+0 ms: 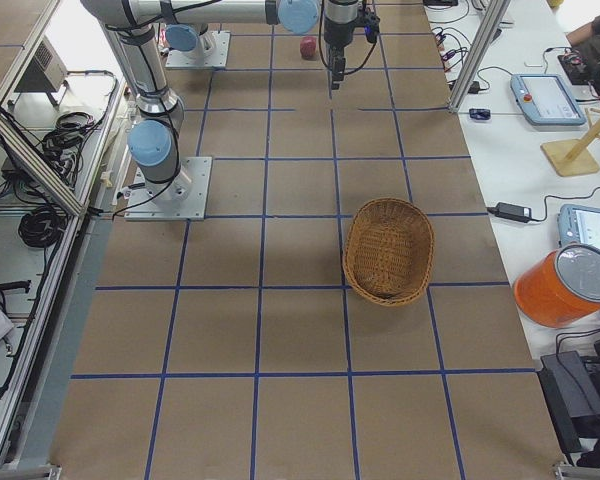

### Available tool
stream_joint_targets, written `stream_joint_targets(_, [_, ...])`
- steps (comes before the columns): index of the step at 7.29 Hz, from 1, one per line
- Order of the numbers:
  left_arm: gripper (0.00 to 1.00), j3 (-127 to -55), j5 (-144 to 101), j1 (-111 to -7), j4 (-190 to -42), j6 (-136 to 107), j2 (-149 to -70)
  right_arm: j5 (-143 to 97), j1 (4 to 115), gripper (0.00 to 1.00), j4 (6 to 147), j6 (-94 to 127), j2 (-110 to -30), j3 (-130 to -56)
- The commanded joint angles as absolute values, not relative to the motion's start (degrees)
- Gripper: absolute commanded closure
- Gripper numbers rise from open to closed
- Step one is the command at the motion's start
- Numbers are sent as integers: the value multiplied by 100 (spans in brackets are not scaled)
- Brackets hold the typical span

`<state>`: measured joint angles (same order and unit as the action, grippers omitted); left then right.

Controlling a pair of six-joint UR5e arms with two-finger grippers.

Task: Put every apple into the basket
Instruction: 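Move the left gripper over the red apple beside the green apple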

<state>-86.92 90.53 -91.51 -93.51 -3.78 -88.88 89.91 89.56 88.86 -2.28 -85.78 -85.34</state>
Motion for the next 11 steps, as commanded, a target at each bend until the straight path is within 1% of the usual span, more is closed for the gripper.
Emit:
stream_joint_targets(1, [0,-8692,9053,-9149,-9352,-378,-8886,8991,8956,0,8886,-237,-8578,-8534])
stream_joint_targets(5, [0,-8701,9000,-9062,-9334,-352,-8877,8991,8956,0,8886,-246,-8578,-8543])
stream_joint_targets(6, [0,-8736,9044,-8870,-9351,-343,-8938,8991,8956,0,8886,-246,-8578,-8543])
stream_joint_targets(7, [0,-8954,9070,-8607,-9325,-212,-9156,8991,8956,0,8886,-246,-8578,-8543])
stream_joint_targets(8, [0,-9313,9070,-8352,-8951,320,-9263,8991,8956,0,8886,-246,-8578,-8543])
stream_joint_targets(9, [0,-9899,9062,-8080,-8399,943,-9342,8991,8956,0,8886,-246,-8578,-8543])
stream_joint_targets(11, [0,-11200,9062,-7963,-6862,1063,-9500,8991,8956,0,8886,-246,-8578,-8543])
